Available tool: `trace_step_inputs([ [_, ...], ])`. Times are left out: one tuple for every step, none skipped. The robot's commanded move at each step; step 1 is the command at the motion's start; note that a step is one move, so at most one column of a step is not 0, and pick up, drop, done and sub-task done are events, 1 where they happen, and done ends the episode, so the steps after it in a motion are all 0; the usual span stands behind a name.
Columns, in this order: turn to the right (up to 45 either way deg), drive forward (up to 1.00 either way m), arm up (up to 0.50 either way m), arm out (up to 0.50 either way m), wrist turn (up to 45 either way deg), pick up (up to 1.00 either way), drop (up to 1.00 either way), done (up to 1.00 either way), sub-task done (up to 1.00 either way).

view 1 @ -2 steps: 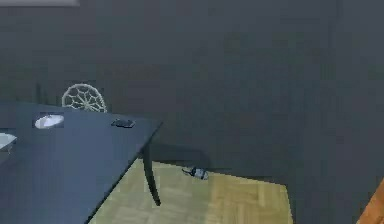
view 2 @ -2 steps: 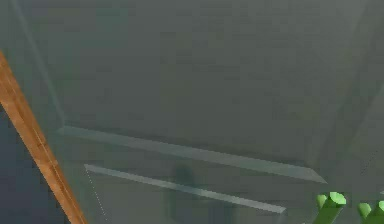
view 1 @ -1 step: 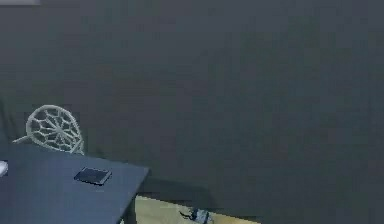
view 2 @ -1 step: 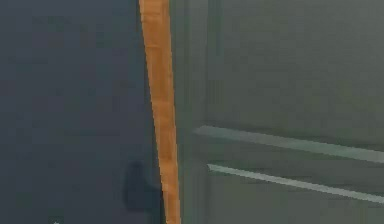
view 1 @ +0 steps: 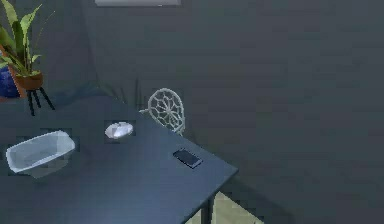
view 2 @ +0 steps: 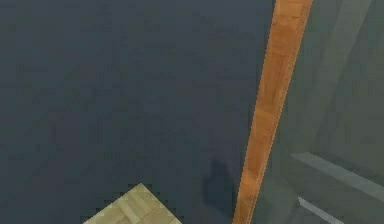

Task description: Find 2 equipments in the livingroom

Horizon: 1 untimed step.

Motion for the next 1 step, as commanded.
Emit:
trace_step_inputs([
  [0.0,0.0,0.0,0.0,0.0,0.0,0.0,1.0,0.0],
])
